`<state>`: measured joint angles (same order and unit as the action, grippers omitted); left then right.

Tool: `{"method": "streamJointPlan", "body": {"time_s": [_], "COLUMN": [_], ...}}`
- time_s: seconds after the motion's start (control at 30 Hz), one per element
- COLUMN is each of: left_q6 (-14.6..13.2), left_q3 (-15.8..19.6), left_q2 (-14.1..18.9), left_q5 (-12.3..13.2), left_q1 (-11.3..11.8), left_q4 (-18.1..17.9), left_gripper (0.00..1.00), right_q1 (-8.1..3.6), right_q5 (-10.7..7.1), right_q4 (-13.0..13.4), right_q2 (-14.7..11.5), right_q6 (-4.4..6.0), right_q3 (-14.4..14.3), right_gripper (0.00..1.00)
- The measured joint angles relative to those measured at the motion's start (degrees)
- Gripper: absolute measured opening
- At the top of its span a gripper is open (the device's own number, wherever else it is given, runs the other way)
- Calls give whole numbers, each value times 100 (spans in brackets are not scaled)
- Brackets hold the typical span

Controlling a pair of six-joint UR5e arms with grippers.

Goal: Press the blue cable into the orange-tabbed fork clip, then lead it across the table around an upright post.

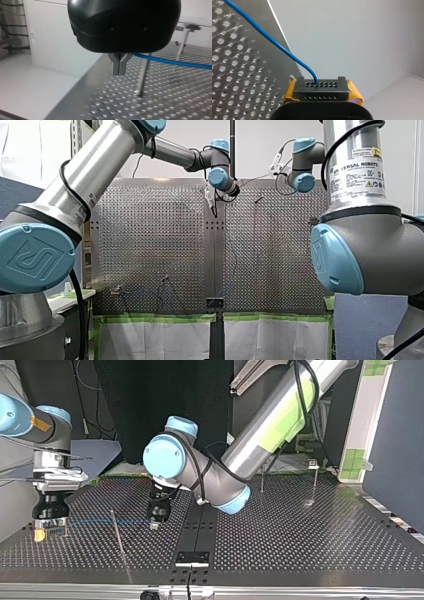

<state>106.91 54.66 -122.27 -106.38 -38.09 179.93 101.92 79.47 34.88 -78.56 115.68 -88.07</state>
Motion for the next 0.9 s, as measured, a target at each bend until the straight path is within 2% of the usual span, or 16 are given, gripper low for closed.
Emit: {"method": "streamJointPlan", "body": {"time_s": [0.23, 0.43, 0.73, 0.9], "left_q6": [287, 426, 580, 620], "left_q3": [-252, -269, -272, -270], "left_q2": [-203, -429, -456, -510], "left_q5": [241, 415, 678, 765], "left_q1": [39, 89, 271, 296], "left_q4": [-4, -20, -145, -291], "left_gripper": [0, 0, 0, 0], "right_q1": [-26, -76, -182, -228], "right_q5": [43, 61, 78, 78], "right_q4": [-40, -35, -32, -76], "right_q2": [92, 405, 711, 912], "right_q6": [70, 81, 86, 58], "right_q3": [93, 149, 161, 158], "right_gripper": [0, 0, 0, 0]}}
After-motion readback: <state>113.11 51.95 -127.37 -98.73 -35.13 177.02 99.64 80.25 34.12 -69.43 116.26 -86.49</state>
